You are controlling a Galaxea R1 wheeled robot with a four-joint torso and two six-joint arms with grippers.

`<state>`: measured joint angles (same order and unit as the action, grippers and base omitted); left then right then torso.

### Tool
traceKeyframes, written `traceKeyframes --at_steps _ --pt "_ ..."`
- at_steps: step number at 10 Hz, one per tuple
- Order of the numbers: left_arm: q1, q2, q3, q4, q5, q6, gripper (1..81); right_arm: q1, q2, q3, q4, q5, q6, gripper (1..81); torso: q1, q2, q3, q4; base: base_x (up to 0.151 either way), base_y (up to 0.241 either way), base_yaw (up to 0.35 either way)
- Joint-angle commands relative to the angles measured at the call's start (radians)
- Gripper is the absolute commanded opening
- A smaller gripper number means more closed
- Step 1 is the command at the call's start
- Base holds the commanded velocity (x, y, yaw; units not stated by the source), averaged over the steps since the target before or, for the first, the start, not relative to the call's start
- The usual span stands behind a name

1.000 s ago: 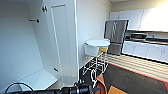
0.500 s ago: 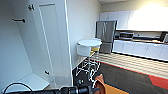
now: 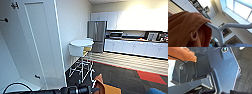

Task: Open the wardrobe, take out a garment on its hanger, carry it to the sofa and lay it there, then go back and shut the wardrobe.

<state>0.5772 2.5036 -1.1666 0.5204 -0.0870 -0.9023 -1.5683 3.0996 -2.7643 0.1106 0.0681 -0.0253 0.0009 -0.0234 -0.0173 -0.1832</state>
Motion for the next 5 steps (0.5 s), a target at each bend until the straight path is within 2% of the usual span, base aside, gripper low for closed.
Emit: traceKeyframes --at_steps 1,5 --pt "-0.162 -0.008 0.071 0.039 -0.115 0.019 1.0 0.041 0.006 0.002 0.009 -0.054 -0.001 81.1 0.000 0.000 0.000 0.000 0.000 0.000 -0.243" --pt "-0.162 -0.020 0.079 0.039 -0.125 0.017 1.0 0.040 0.006 0.003 0.009 -0.054 -0.001 81.1 0.000 0.000 0.000 0.000 0.000 0.000 -0.243"
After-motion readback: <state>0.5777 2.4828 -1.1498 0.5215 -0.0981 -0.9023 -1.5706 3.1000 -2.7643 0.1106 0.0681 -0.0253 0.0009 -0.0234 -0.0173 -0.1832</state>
